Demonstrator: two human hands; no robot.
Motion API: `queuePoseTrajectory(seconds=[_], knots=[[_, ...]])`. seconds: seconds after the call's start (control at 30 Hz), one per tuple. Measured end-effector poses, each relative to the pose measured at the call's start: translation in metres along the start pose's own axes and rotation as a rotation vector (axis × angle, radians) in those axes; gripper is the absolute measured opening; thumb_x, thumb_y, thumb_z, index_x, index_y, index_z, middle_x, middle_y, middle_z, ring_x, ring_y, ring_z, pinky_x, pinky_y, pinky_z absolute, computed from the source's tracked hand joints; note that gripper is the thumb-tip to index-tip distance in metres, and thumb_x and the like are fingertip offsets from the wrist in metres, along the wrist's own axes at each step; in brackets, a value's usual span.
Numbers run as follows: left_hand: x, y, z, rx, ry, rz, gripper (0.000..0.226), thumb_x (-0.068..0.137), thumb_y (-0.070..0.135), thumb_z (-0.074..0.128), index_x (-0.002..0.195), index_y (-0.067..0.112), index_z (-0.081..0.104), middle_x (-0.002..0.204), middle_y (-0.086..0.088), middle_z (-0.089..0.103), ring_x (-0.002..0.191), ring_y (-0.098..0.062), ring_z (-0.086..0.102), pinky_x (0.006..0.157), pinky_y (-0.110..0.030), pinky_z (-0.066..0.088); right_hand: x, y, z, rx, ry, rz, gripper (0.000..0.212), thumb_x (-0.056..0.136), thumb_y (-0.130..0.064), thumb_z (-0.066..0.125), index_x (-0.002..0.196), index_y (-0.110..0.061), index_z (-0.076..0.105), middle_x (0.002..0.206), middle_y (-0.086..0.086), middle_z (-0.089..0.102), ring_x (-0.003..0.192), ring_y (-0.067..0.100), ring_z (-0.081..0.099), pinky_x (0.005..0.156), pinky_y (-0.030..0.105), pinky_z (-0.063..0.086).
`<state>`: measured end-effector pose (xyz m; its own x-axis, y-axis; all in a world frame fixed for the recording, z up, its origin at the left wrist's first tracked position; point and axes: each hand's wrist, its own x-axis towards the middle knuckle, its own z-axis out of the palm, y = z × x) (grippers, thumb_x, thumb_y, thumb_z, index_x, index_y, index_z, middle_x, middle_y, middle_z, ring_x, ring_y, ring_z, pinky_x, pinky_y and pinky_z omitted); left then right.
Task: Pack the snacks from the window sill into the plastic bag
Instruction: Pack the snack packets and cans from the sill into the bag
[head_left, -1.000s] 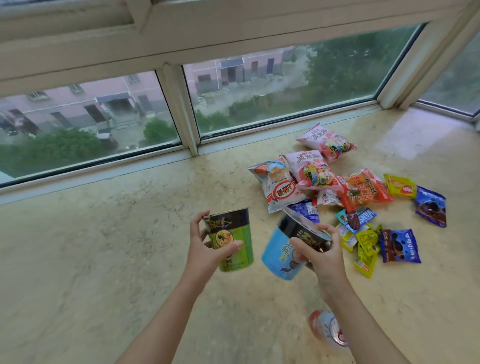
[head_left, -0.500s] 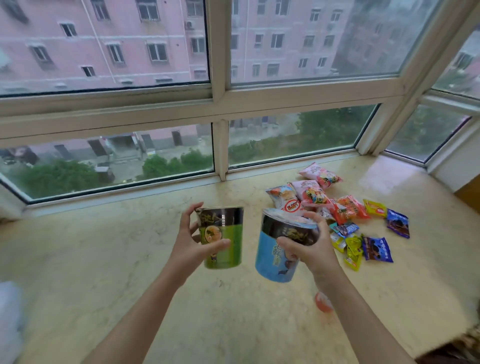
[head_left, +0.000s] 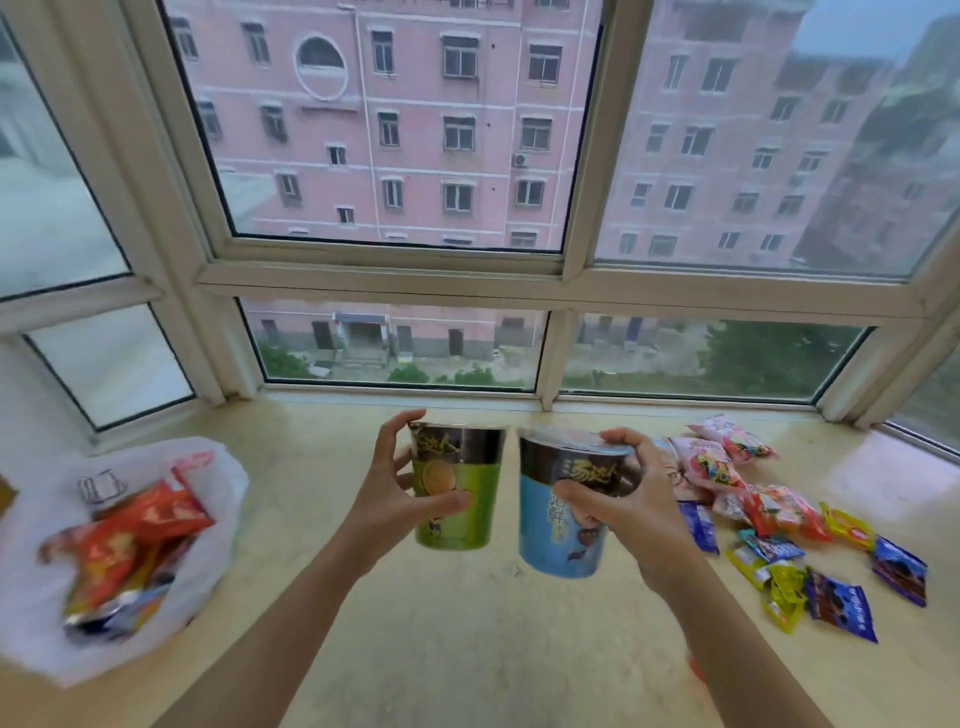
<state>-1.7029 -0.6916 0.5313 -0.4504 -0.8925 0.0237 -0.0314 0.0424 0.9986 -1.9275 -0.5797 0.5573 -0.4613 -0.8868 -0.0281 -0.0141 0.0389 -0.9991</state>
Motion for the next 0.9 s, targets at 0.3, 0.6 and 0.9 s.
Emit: queuePoseTrajectory(seconds=[0.3,0.6,0.9], knots=[[-0.1,-0.008,-0.069,0.023,0.178,-0.025,0.098,0.047,0.023,0.094,0.125,0.051,0.04,0.124,0.002,0.056,0.099,-0.017,0.064,0.069,-0.029,0.056,-0.056,0.007,0.078,-0.024,-0.186,0.0,0.063,0.062,-0.002,0.084,0.11,-0.023,0.049,0.111,0.001,0.061,0.08,-0.002,0.067,0.059,0.02,0.054],[-0.16,-0.012,-0.18,0.024,0.322,0.016,0.086,0.059,0.006,0.086,0.121,0.046,0.041,0.121,0.003,0.054,0.093,-0.002,0.065,0.07,-0.024,0.055,-0.084,0.005,0.194,-0.048,-0.34,-0.013,0.061,0.065,0.001,0.082,0.112,-0.018,0.048,0.108,0.0,0.061,0.079,-0.003,0.066,0.058,0.021,0.054],[-0.188,-0.039,-0.33,-0.004,0.355,-0.061,0.091,0.057,0.019,0.09,0.126,0.043,0.036,0.124,0.003,0.053,0.104,-0.013,0.063,0.073,-0.026,0.056,-0.096,0.026,0.351,-0.103,-0.417,0.003,0.056,0.066,0.0,0.081,0.108,-0.018,0.048,0.108,0.003,0.061,0.081,0.001,0.067,0.059,0.022,0.054]])
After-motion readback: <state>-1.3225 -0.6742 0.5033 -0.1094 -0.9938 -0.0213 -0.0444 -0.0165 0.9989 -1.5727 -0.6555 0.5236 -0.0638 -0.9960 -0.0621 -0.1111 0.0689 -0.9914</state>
